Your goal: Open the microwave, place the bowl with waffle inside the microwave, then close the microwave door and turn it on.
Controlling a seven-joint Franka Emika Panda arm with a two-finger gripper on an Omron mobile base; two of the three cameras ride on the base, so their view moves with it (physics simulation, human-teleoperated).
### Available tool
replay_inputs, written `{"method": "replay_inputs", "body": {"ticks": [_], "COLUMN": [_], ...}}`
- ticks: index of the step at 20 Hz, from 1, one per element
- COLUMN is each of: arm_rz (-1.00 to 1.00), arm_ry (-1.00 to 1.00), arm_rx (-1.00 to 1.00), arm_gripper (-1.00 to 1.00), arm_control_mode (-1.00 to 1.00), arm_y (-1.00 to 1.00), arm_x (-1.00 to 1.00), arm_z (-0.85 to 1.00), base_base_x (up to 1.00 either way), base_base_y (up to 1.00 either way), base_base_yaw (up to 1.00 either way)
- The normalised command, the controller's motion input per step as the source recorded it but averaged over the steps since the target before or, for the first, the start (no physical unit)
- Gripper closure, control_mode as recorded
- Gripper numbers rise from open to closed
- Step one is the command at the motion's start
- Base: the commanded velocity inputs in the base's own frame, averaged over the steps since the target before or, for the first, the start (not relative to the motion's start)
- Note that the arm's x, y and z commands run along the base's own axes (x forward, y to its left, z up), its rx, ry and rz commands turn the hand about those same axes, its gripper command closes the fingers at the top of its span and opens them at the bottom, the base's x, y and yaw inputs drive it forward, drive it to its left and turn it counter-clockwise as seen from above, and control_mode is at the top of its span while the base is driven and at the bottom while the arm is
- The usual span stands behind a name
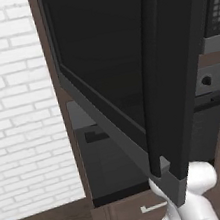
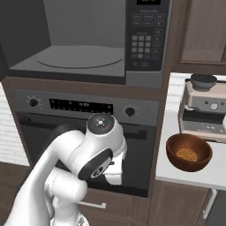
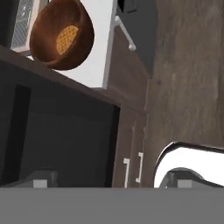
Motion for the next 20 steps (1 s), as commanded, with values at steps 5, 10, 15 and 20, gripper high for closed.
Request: {"method": "replay_inputs", "body": {"ticks": [5, 10, 15, 20], "arm_rz": [-0.27, -0.26, -0.16, -0.11], "arm_ry": [0.12, 0.03, 0.00, -0.03], "arm_rx": [0.24, 0.33, 0.20, 0.07], "arm_gripper": [-1.00, -1.00, -1.00, -1.00], "arm_control_mode": [-1.00, -1.00, -1.00, -1.00], "arm_y": [-1.00, -1.00, -0.83, -0.51], "arm_x": [0.20, 0.22, 0.26, 0.61], "arm_z": [-0.13, -0.14, -0.13, -0.34], "base_base_x": [0.00, 0.00, 0.00, 0.00], "base_base_y": [0.00, 0.00, 0.00, 0.00], "base_base_yaw": [0.00, 0.00, 0.00, 0.00]}}
